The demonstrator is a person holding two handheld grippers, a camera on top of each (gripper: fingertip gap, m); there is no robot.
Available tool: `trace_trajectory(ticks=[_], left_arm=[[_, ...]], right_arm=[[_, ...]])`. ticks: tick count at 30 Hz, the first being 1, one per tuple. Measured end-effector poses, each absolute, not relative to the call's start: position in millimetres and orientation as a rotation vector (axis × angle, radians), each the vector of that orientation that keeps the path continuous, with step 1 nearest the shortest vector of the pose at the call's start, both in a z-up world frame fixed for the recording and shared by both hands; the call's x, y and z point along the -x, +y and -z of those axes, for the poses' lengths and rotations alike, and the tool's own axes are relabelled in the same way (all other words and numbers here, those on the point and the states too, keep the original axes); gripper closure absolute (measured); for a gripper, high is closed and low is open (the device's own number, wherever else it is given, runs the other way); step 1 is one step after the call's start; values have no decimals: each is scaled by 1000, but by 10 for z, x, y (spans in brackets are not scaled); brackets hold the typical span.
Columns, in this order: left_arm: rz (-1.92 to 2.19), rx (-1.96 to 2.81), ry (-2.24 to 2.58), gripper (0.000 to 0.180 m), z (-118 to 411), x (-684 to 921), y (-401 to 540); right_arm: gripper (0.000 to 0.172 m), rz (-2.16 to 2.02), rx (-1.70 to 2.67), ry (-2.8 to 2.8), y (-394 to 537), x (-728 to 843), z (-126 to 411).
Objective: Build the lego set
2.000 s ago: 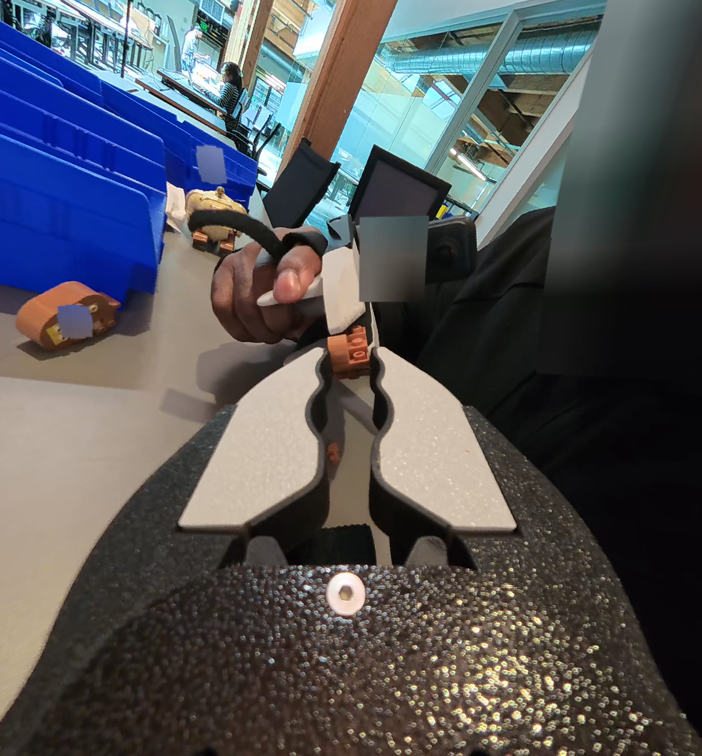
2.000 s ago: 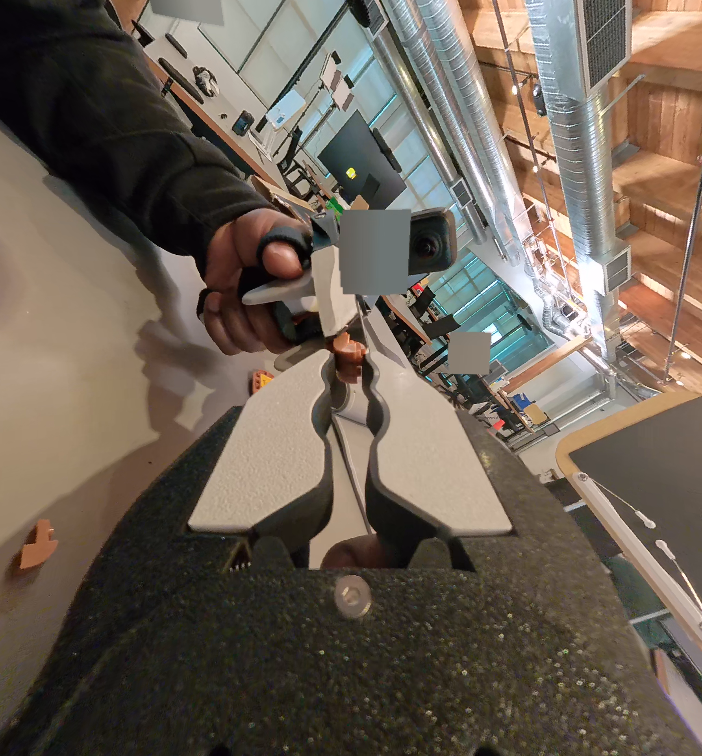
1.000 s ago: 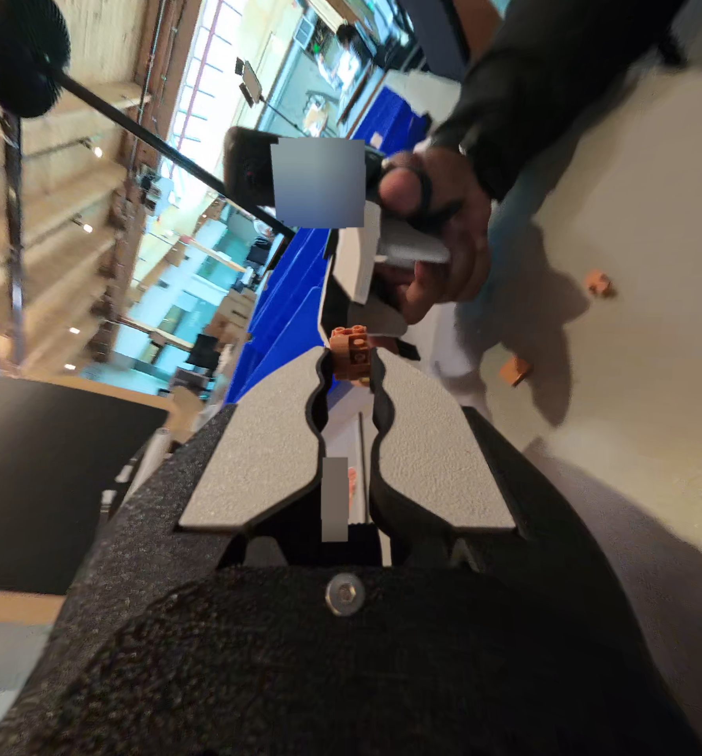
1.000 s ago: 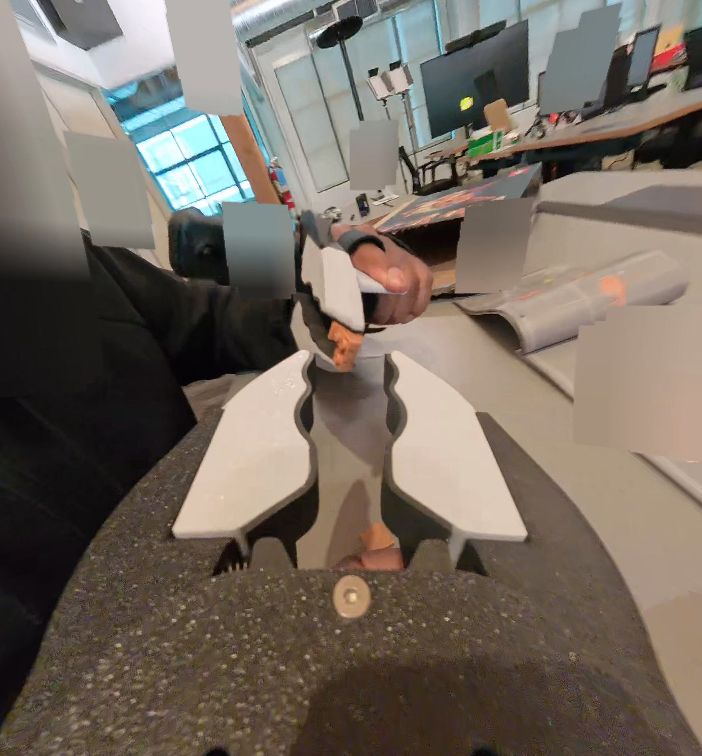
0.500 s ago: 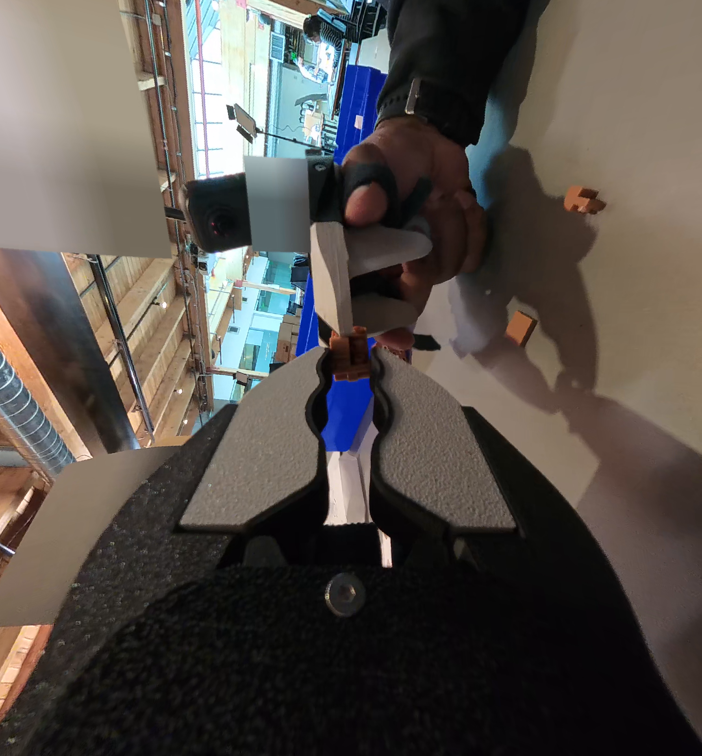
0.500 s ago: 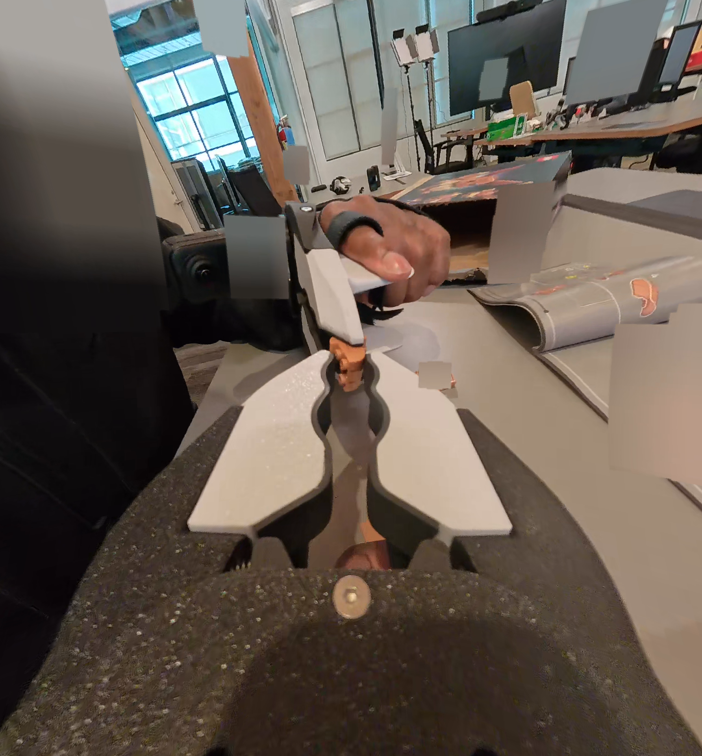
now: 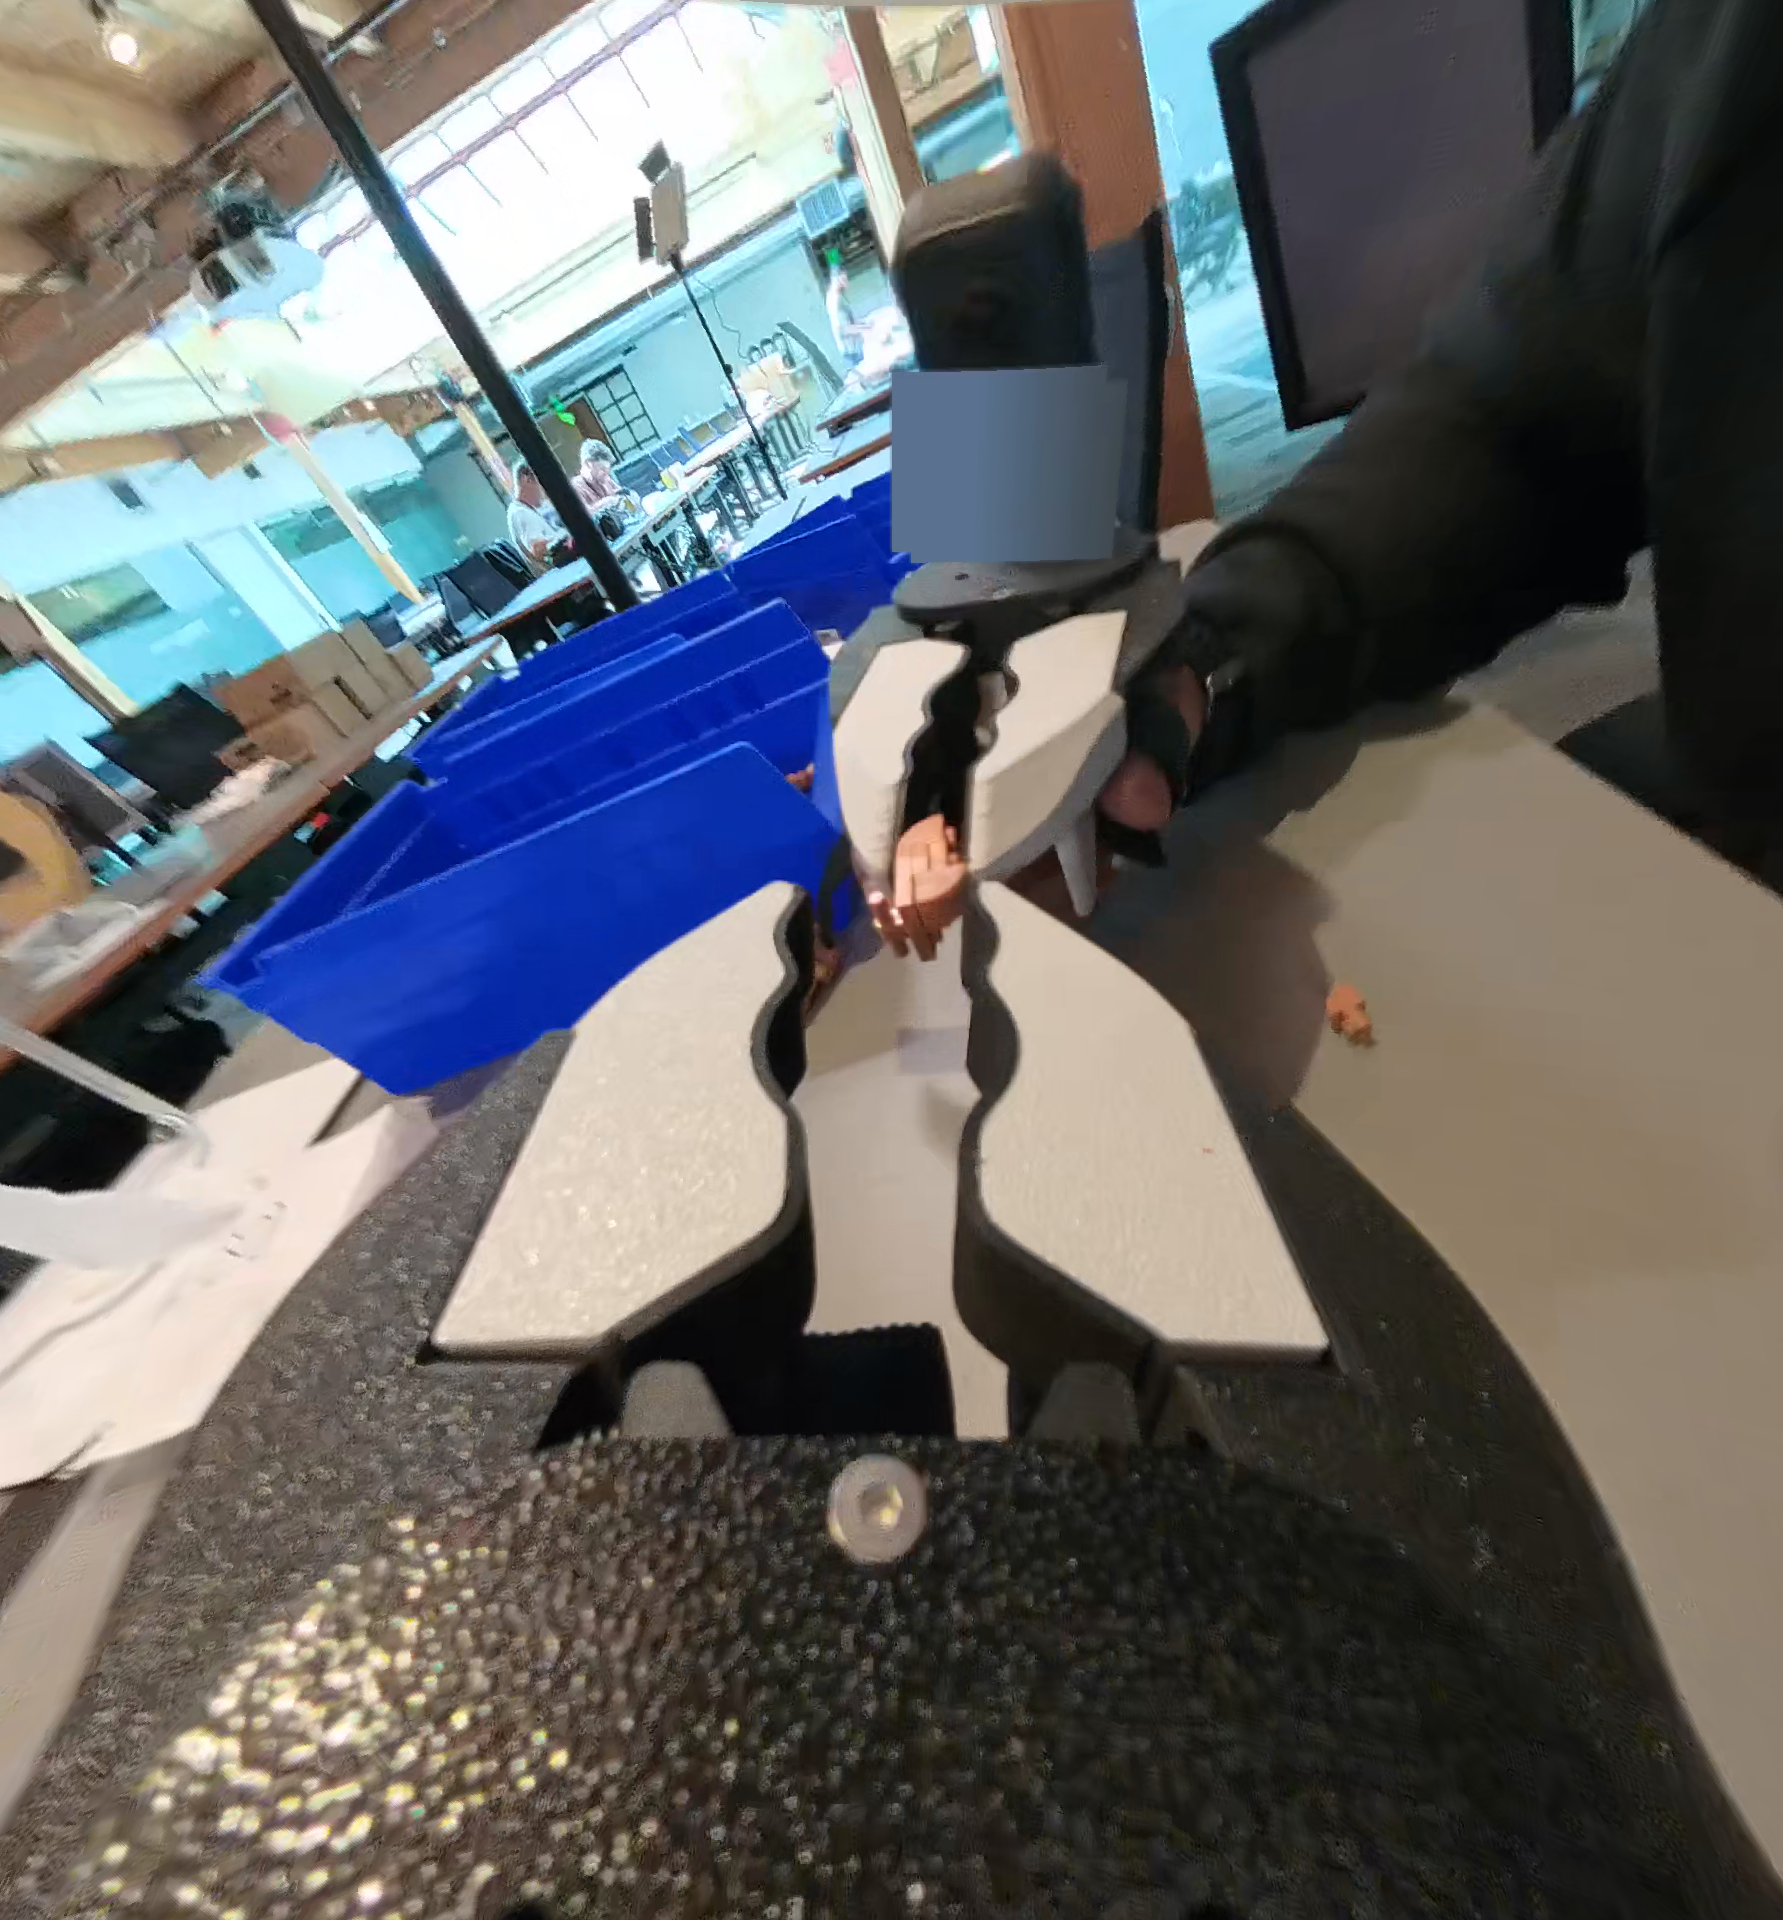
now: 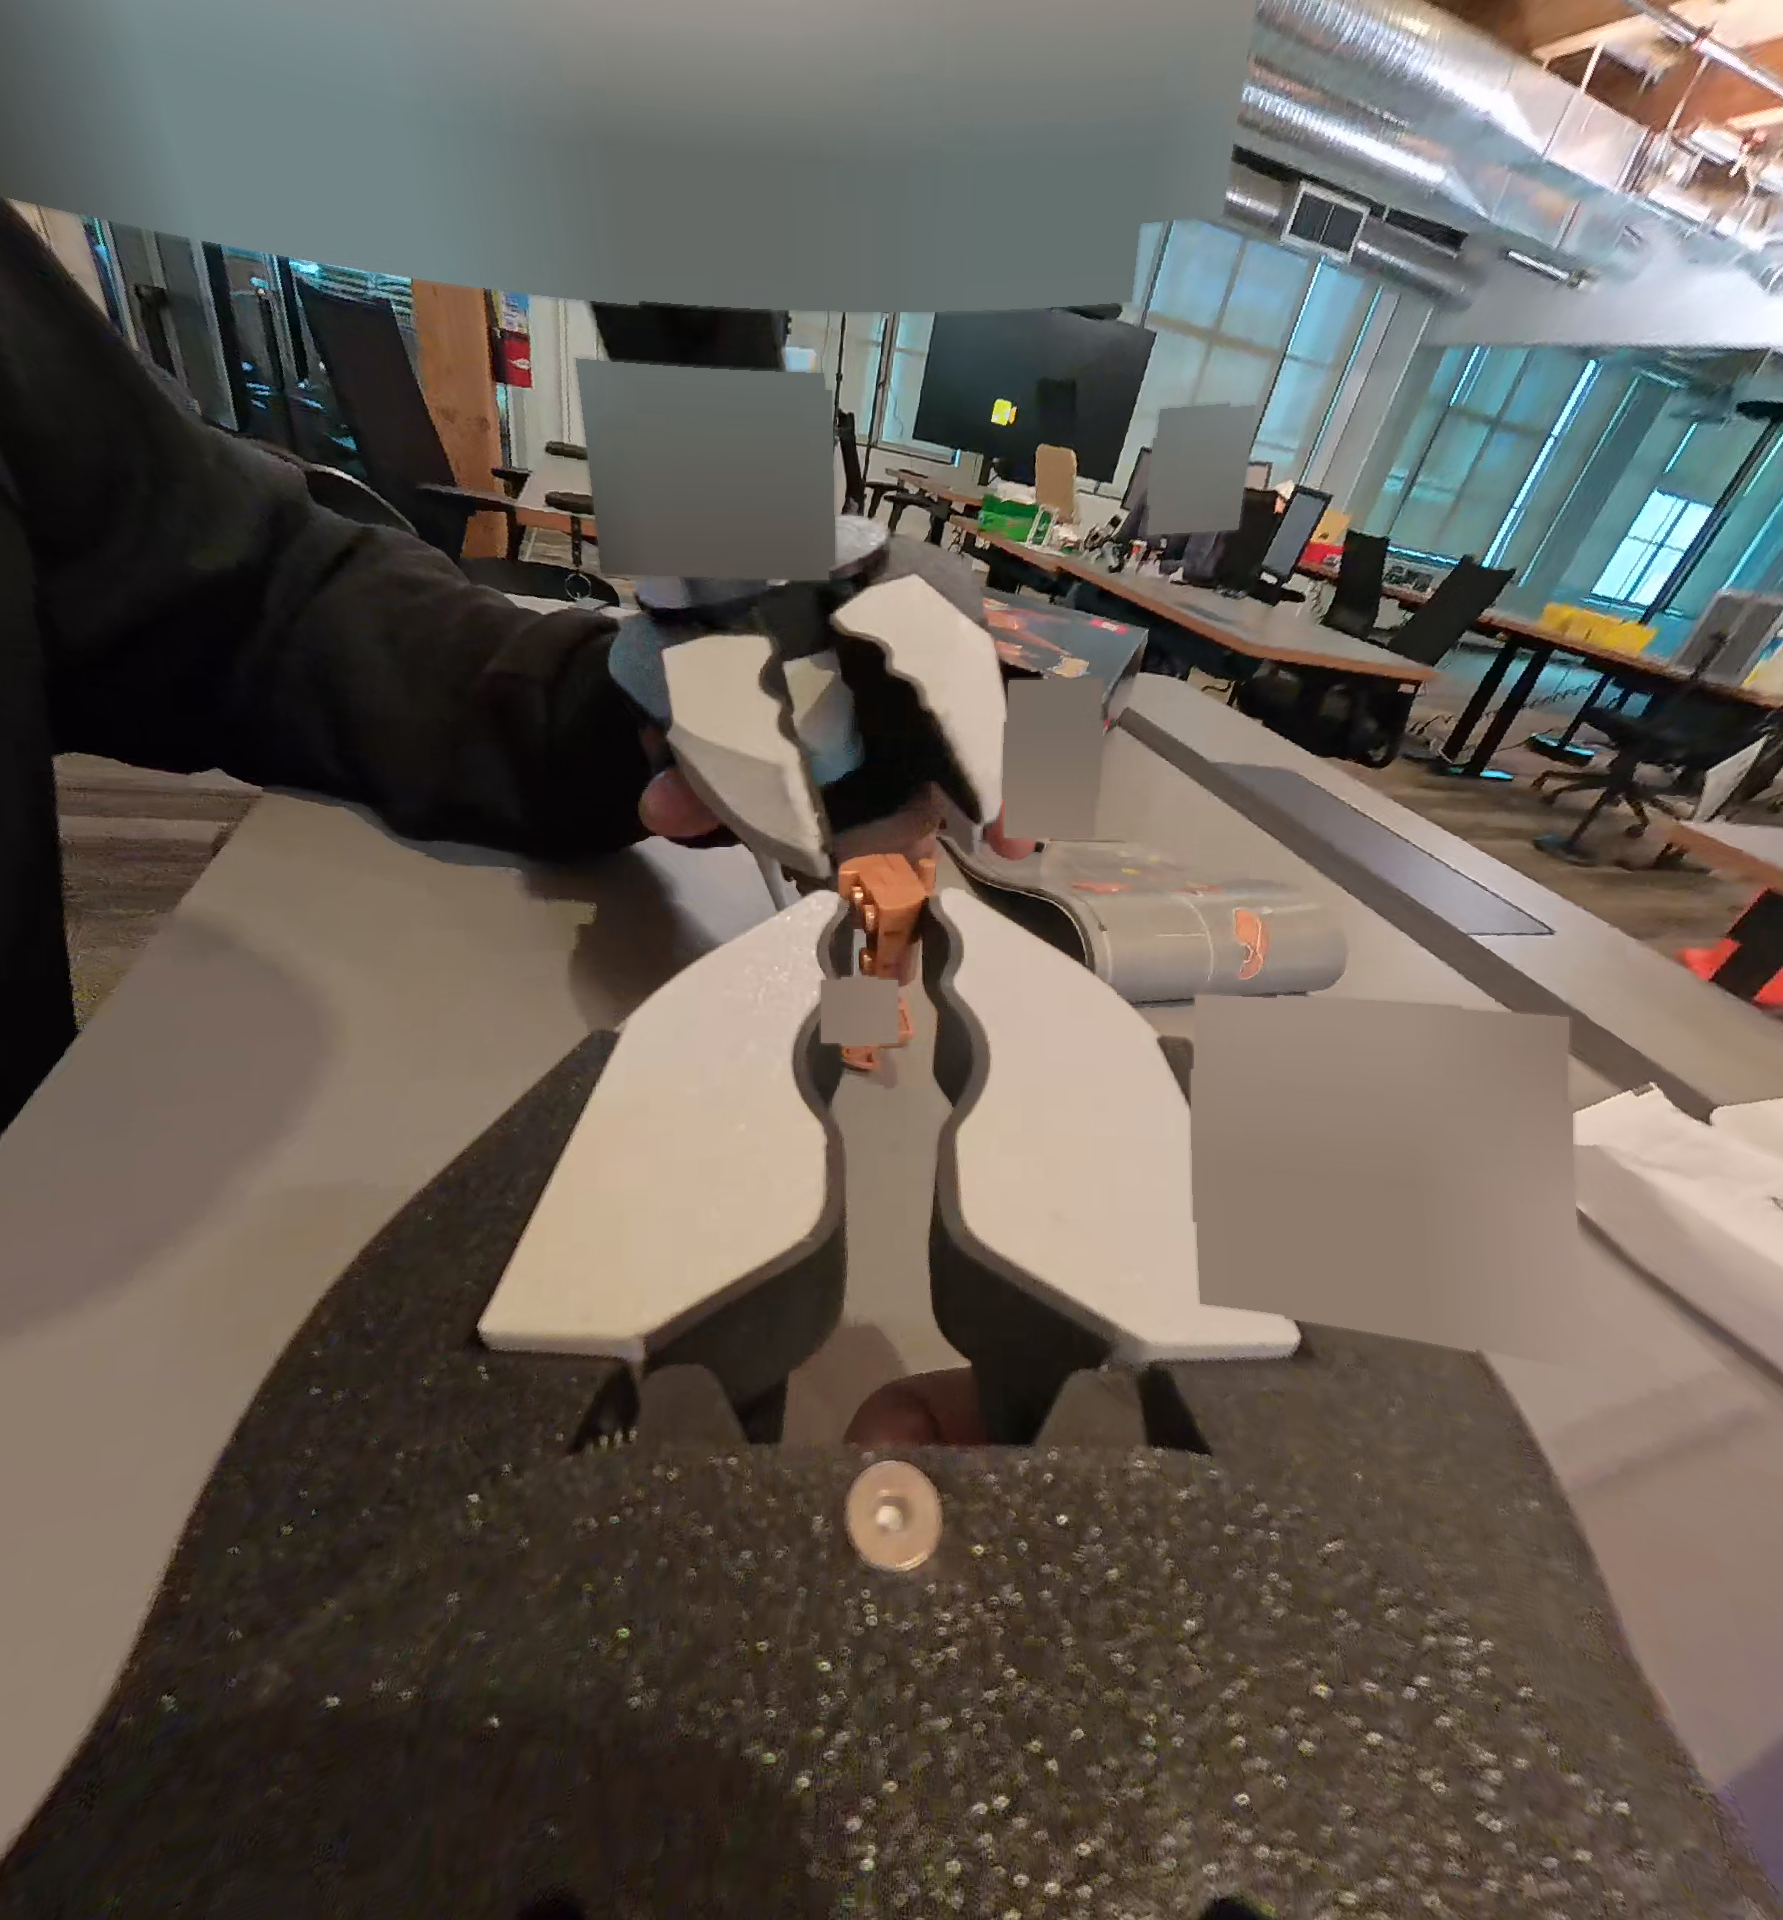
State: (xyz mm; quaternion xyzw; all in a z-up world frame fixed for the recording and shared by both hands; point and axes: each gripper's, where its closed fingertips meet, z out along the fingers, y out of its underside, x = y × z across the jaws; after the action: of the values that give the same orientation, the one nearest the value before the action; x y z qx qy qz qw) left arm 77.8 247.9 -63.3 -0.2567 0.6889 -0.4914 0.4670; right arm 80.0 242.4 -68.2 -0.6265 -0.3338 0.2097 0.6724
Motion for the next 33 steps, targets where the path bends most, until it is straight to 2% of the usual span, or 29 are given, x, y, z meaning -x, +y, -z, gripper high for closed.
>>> trace_trajectory(ticks=[4, 14, 33], left_arm=[[1228, 681, 1708, 153, 670, -807, 2449], [1337, 717, 1634, 170, 569, -800, 2419], [1286, 635, 1624, 169, 569, -784, 2335]], right_arm=[[160, -447, 1385, -762, 2412, -791, 665], [160, -402, 1331, -745, 2399, -829, 578], [160, -448, 1318, -761, 2354, -791, 568]])
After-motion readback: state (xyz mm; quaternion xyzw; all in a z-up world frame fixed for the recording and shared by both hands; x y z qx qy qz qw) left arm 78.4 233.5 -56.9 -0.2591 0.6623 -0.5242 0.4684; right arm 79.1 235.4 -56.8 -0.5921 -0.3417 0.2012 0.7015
